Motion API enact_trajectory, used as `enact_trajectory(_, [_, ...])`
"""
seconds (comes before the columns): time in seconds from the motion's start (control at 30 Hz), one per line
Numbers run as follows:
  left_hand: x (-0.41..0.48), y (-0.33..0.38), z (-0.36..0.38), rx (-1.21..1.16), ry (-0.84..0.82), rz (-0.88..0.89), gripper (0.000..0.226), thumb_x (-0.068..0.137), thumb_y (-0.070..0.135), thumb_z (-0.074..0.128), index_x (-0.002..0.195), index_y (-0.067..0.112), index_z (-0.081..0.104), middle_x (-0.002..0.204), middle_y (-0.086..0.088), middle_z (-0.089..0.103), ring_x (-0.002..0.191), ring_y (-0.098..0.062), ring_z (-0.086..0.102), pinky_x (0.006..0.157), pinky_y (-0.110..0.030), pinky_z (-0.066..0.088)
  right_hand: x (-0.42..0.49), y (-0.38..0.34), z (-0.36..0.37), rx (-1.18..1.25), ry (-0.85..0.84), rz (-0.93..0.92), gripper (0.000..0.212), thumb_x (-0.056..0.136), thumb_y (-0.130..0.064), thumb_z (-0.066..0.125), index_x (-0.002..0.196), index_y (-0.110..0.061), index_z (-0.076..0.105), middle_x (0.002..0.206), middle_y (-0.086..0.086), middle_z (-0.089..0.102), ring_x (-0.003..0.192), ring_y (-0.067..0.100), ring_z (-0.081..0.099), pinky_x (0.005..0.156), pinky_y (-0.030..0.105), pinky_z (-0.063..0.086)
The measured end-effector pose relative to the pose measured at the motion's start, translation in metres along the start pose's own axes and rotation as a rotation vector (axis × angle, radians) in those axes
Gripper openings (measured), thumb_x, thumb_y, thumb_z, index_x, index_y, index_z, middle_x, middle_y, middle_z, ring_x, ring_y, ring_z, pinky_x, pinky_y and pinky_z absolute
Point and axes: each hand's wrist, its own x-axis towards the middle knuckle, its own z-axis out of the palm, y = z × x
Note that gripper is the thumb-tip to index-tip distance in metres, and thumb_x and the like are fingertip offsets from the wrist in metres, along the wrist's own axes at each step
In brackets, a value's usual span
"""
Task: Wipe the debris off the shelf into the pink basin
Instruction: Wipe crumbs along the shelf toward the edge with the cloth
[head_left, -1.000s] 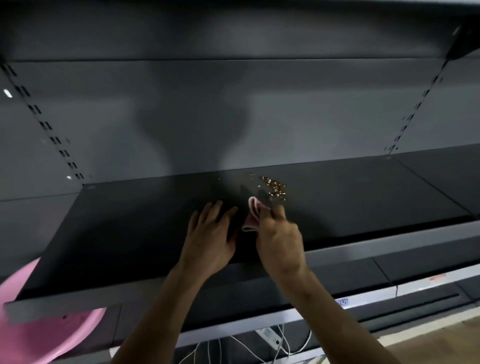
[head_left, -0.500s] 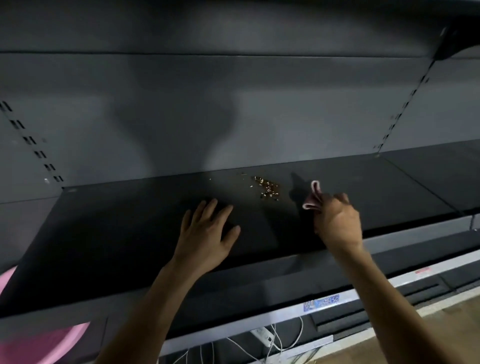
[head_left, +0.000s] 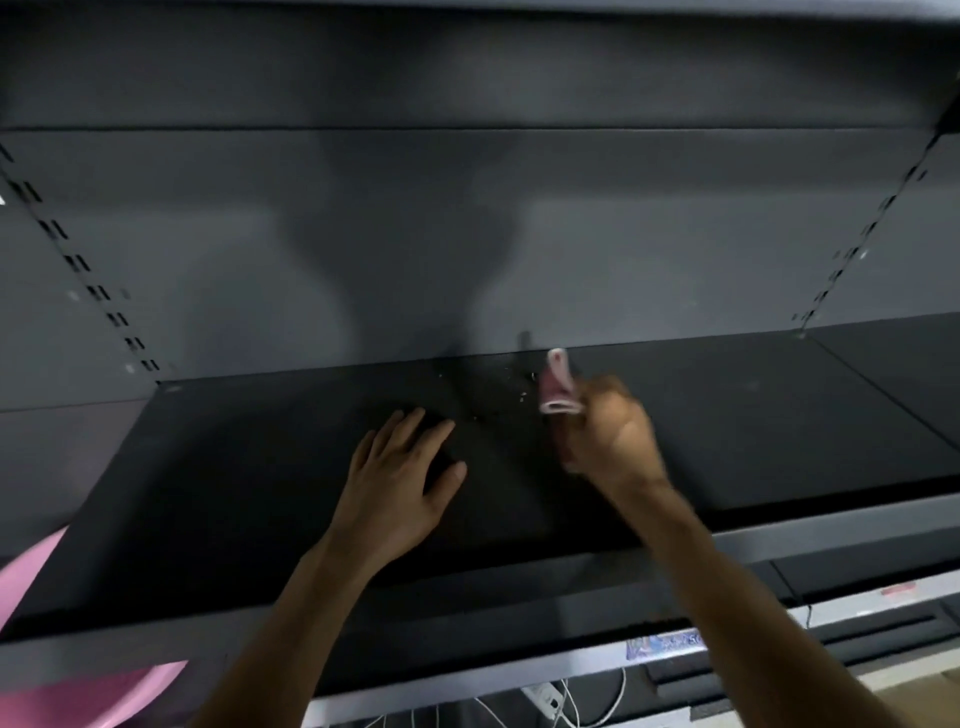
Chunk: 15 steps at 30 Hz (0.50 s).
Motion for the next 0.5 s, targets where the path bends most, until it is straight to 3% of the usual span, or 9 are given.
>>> enact_trajectory(0.03, [0.001, -0.004, -0.002, 0.001, -0.01, -0.015, 0.058, 0.097, 0.059, 0.032, 0.151, 0.037, 0.025, 0.163, 0.003, 0.013, 0.15, -0.017, 0.003, 0.121, -0.04, 0.007, 0.008, 0.015, -0.014, -0.063, 0.029, 0.036, 0.041, 0.097, -0.045, 0.048, 0.069, -0.017, 0.058, 0.058, 0.002, 0.063, 0.048, 0.017, 0.064, 0.047, 0.029, 0.049])
enact_trajectory(0.1, [0.005, -0.01, -0.005, 0.008, -0.015, -0.039, 0.059, 0.097, 0.059, 0.032, 0.151, 0.037, 0.025, 0.163, 0.003, 0.011, 0.15, -0.017, 0.002, 0.121, -0.04, 0.006, 0.025, 0.047, -0.035, -0.179, 0.057, 0.109, 0.044, 0.096, -0.05, 0.046, 0.07, -0.016, 0.056, 0.063, 0.007, 0.063, 0.06, 0.027, 0.066, 0.056, 0.028, 0.044])
enact_trajectory(0.2, [0.007, -0.008, -0.003, 0.032, -0.004, -0.048, 0.058, 0.097, 0.059, 0.03, 0.151, 0.037, 0.025, 0.163, 0.003, 0.01, 0.15, -0.017, 0.001, 0.122, -0.041, 0.005, 0.038, 0.073, -0.033, -0.305, 0.031, 0.182, 0.026, 0.093, -0.037, 0.054, 0.103, -0.015, 0.063, 0.09, 0.018, 0.064, 0.082, 0.039, 0.067, 0.074, 0.041, 0.054])
enact_trajectory(0.3, [0.008, -0.005, 0.001, 0.049, 0.032, -0.052, 0.057, 0.098, 0.059, 0.029, 0.151, 0.037, 0.026, 0.163, 0.003, 0.012, 0.15, -0.017, 0.003, 0.121, -0.042, 0.005, 0.04, 0.054, -0.005, -0.374, -0.007, 0.116, 0.032, 0.095, -0.018, 0.05, 0.127, -0.012, 0.056, 0.11, 0.019, 0.055, 0.086, 0.042, 0.064, 0.082, 0.046, 0.054])
enact_trajectory(0.37, [0.008, -0.006, 0.002, 0.06, 0.046, -0.054, 0.057, 0.098, 0.059, 0.028, 0.15, 0.037, 0.027, 0.163, 0.003, 0.014, 0.15, -0.017, 0.005, 0.121, -0.041, 0.005, 0.035, 0.026, 0.019, -0.375, 0.014, 0.032, 0.034, 0.097, -0.016, 0.046, 0.129, -0.011, 0.057, 0.109, 0.02, 0.055, 0.08, 0.042, 0.063, 0.071, 0.044, 0.054])
enact_trajectory(0.43, [0.007, -0.006, 0.002, 0.073, 0.049, -0.054, 0.056, 0.098, 0.059, 0.027, 0.15, 0.037, 0.028, 0.162, 0.003, 0.014, 0.15, -0.017, 0.006, 0.121, -0.04, 0.005, 0.03, 0.003, 0.047, -0.375, 0.064, -0.081, 0.028, 0.092, -0.016, 0.049, 0.109, -0.003, 0.067, 0.092, 0.023, 0.06, 0.054, 0.039, 0.06, 0.046, 0.039, 0.05])
enact_trajectory(0.5, [0.008, -0.006, 0.001, 0.078, 0.04, -0.056, 0.056, 0.098, 0.058, 0.029, 0.15, 0.037, 0.027, 0.162, 0.003, 0.014, 0.15, -0.017, 0.005, 0.121, -0.04, 0.004, 0.025, -0.019, 0.066, -0.388, 0.039, -0.133, 0.021, 0.087, -0.01, 0.059, 0.102, 0.003, 0.067, 0.088, 0.026, 0.061, 0.046, 0.04, 0.058, 0.038, 0.042, 0.049])
